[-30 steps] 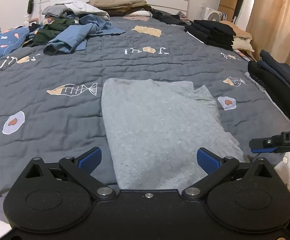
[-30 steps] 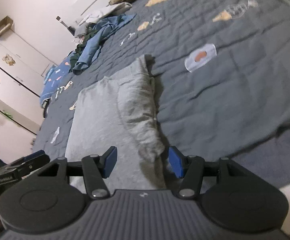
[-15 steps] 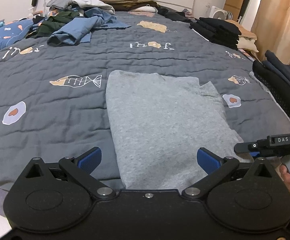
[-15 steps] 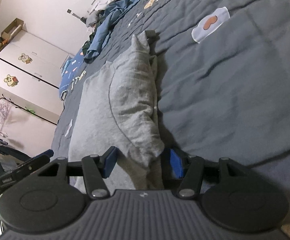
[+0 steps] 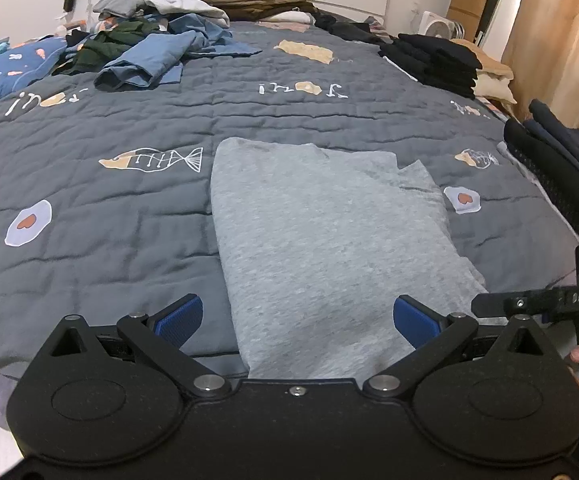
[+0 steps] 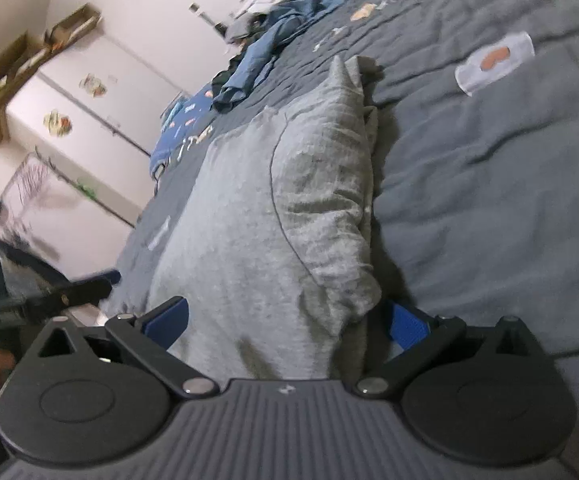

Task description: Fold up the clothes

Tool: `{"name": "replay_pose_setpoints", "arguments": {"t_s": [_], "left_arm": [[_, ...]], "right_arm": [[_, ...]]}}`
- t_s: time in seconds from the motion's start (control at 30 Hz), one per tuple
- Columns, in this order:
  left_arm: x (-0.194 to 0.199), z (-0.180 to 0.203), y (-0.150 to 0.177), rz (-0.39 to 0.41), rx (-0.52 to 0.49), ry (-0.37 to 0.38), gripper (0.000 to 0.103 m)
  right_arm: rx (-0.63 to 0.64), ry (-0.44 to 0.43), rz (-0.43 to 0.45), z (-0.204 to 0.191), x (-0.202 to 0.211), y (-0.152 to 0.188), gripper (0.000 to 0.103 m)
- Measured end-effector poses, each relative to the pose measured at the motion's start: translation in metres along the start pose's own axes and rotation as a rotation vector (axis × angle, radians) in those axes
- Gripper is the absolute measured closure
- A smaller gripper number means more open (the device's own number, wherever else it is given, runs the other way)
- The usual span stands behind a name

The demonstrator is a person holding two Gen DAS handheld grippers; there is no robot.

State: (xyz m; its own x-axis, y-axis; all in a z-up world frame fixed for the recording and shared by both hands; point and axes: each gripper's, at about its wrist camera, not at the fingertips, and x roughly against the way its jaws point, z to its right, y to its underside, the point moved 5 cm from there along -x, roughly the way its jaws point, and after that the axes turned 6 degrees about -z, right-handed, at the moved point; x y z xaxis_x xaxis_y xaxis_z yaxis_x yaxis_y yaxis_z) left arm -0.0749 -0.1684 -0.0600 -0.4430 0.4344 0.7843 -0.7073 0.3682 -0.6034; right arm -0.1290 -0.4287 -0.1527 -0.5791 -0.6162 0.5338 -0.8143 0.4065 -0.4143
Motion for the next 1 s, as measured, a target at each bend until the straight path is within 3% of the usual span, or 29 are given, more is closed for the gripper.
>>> {"name": "replay_pose_setpoints", "arguments": {"t_s": [0.1,0.5,0.83,0.9,0.93,0.97,1.0], "left_arm": [[-0.001,0.0,0.0,-0.002,-0.003,-0.004,0.0],[-0.002,-0.004,0.002,-0.01,0.002,-0.016,0.0],[-0.001,-0.004,0.003,-0.008,-0.002,-0.018,0.0],[-0.001,-0.003,0.002,-0.006,-0.003,-0.017,0.0],[-0.001,-0.003,0.002,-0.006,-0.002,-0.018,0.0],[-0.002,-0.003,0.002,-0.006,-0.001,-0.019,0.0],[-0.002,-0.003,0.002,-0.007,0.0,-0.02,0.0]], "right_arm": [[-0.03,-0.075,-0.043,-0.006,-0.01,-0.003,0.0],[-0.055,-0.106,-0.096,-0.002,-0.025,-0.007,0.002],[-0.12,-0.127,-0.07,0.0,-0.024,-0.01,0.004],[-0.124,-0.126,-0.073,0.001,-0.028,-0.012,0.011],[-0.128,-0.127,-0.075,0.001,-0.029,-0.013,0.027],[-0.132,-0.129,-0.077,0.002,-0.031,-0.013,0.05],[-0.137,-0.13,-0.078,0.002,-0.032,-0.014,0.063]]}}
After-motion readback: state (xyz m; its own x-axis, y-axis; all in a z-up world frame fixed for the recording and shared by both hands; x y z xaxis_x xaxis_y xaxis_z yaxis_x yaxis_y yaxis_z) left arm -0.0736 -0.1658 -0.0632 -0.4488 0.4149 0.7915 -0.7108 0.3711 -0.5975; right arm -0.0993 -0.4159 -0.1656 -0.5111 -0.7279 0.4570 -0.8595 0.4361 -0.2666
